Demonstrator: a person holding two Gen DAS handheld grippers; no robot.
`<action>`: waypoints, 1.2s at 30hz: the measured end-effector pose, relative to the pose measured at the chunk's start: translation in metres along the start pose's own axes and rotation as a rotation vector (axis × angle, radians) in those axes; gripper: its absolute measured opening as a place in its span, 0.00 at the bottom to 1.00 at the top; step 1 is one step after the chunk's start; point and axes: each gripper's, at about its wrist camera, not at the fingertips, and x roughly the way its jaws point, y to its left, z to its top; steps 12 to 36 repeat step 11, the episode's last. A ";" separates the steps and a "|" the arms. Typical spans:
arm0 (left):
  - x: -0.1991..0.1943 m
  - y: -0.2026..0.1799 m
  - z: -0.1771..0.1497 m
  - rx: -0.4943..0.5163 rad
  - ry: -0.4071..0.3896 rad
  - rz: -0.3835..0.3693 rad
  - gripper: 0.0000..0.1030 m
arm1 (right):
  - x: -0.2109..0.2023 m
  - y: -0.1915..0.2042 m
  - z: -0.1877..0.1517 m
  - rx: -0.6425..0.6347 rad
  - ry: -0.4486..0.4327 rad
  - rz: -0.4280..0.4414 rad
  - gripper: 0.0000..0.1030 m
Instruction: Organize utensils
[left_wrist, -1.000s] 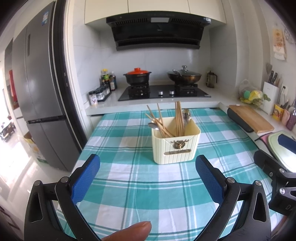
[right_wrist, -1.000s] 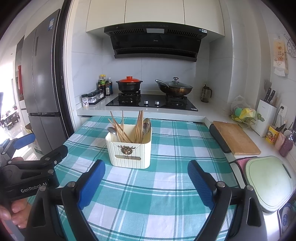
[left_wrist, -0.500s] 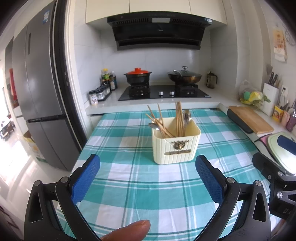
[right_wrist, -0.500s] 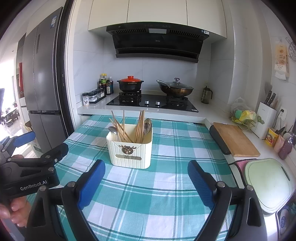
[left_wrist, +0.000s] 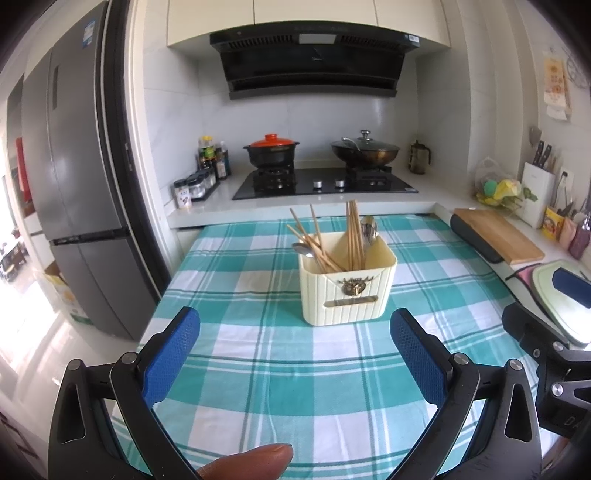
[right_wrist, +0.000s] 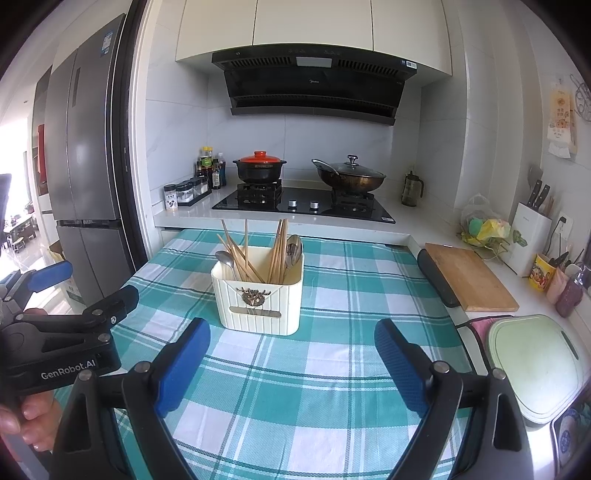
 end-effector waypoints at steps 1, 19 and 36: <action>0.000 0.000 0.000 0.001 0.000 -0.002 1.00 | 0.000 0.000 0.000 0.000 0.000 0.000 0.90; -0.002 0.001 -0.004 -0.027 -0.021 -0.003 1.00 | 0.004 -0.004 -0.005 0.002 0.015 0.000 0.90; -0.002 0.001 -0.004 -0.027 -0.021 -0.003 1.00 | 0.004 -0.004 -0.005 0.002 0.015 0.000 0.90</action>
